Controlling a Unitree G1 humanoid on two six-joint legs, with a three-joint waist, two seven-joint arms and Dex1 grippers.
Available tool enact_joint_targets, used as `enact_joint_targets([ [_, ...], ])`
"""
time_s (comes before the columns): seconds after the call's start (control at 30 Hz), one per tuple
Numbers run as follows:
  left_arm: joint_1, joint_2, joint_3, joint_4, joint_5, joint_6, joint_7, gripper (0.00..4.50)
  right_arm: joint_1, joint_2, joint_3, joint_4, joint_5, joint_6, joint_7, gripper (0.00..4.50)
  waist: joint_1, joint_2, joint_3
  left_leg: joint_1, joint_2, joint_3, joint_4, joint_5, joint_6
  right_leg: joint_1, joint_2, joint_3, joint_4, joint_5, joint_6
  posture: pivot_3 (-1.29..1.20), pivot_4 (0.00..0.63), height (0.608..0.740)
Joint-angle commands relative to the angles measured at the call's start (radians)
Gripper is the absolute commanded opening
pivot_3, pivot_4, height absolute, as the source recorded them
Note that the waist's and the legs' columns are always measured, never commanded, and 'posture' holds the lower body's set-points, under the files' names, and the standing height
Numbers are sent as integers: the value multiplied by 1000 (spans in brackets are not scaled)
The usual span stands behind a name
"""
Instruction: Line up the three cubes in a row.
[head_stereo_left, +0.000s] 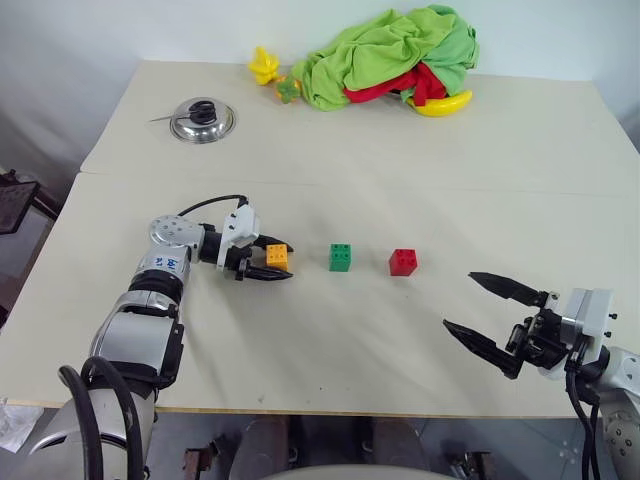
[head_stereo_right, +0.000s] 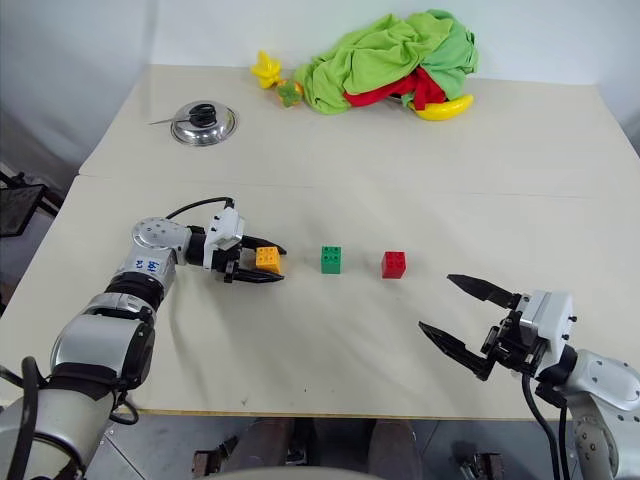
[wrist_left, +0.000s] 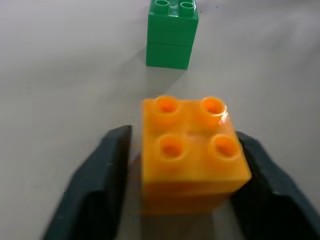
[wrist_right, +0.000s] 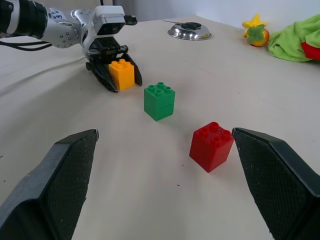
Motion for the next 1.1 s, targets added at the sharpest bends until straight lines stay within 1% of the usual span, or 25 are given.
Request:
enact_joint_targets([
  [0.03, -14, -4, 19, -5, 7, -26, -1, 4000, 0, 1, -10, -34, 12, -5, -11, 4500, 0, 0, 0, 0, 0, 0, 0, 0, 0, 0, 0, 0, 0, 0, 0, 0, 150, 740],
  [0.07, -12, -3, 21, -7, 7, -37, 2, 4324, -3, 2, -5, -34, 11, -4, -13, 4500, 0, 0, 0, 0, 0, 0, 0, 0, 0, 0, 0, 0, 0, 0, 0, 0, 150, 740],
  [0.23, -4, 15, 35, -10, 5, -57, 0, 4324, -18, -1, 17, -28, 11, -1, -10, 4500, -1, 0, 0, 0, 0, 0, 1, 0, 0, 0, 0, 0, 0, 0, 0, 0, 150, 740],
  [0.33, 16, 55, 68, -39, -27, -73, -31, 4324, -29, -15, 21, -14, 13, -2, 12, 4500, -4, 0, 0, 0, 0, 0, 1, 0, 0, 0, 0, 0, 0, 0, 0, 0, 150, 740],
  [0.4, 60, 98, 101, -100, -71, -73, -85, 4324, -36, -29, 8, 5, 19, -2, 36, 4500, -9, 0, 0, 0, 1, 0, 1, 0, 0, 0, 0, 0, 0, 0, 0, 0, 150, 740],
  [0.5, 176, 173, 144, -248, -136, -52, -136, 4324, -45, -52, -4, 38, 21, -7, 76, 4500, -16, 0, 0, 0, 2, 0, 0, 0, 0, 0, 0, 0, 1, 0, 0, 0, 150, 740],
  [0.63, 473, 299, 246, -569, -250, 50, -55, 4324, -68, -84, -18, 110, 13, -32, 147, 4500, -24, 1, 0, 1, 3, 0, 0, 0, 0, 0, 0, 1, 1, 0, 0, 0, 150, 740],
  [0.73, 699, 331, 347, -811, -322, 143, 54, 4324, -93, -98, -40, 174, 9, -67, 193, 4500, -21, 1, 1, 1, 2, -1, 0, 0, 0, 0, -1, 1, 1, 0, 0, 0, 150, 740],
  [0.8, 801, 338, 392, -919, -356, 208, 103, 4324, -117, -97, -53, 226, 2, -105, 219, 4500, -10, 2, 1, 2, 2, -2, 1, -1, 1, 2, -3, 1, 1, 0, 0, 0, 150, 740],
  [0.9, 871, 318, 444, -987, -382, 247, 191, 4324, -156, -98, -42, 377, -45, -218, 310, 4500, 4, 3, 1, 2, 1, -3, 2, -1, 1, 3, -5, 1, 1, 0, 0, 0, 150, 740],
  [1.03, 901, 294, 483, -1109, -454, 363, 285, 4324, -226, -80, -25, 424, -21, -207, 310, 4500, 5, 5, 3, 3, 1, -3, 2, -2, 1, 2, -5, 2, 2, 0, 0, 0, 150, 740],
  [1.1, 936, 294, 485, -1160, -466, 383, 287, 4324, -256, -69, -15, 429, -20, -206, 304, 4500, -4, 7, 2, 3, 1, -3, 2, -2, 0, 2, -5, 2, 2, 0, -1, 0, 150, 740],
])
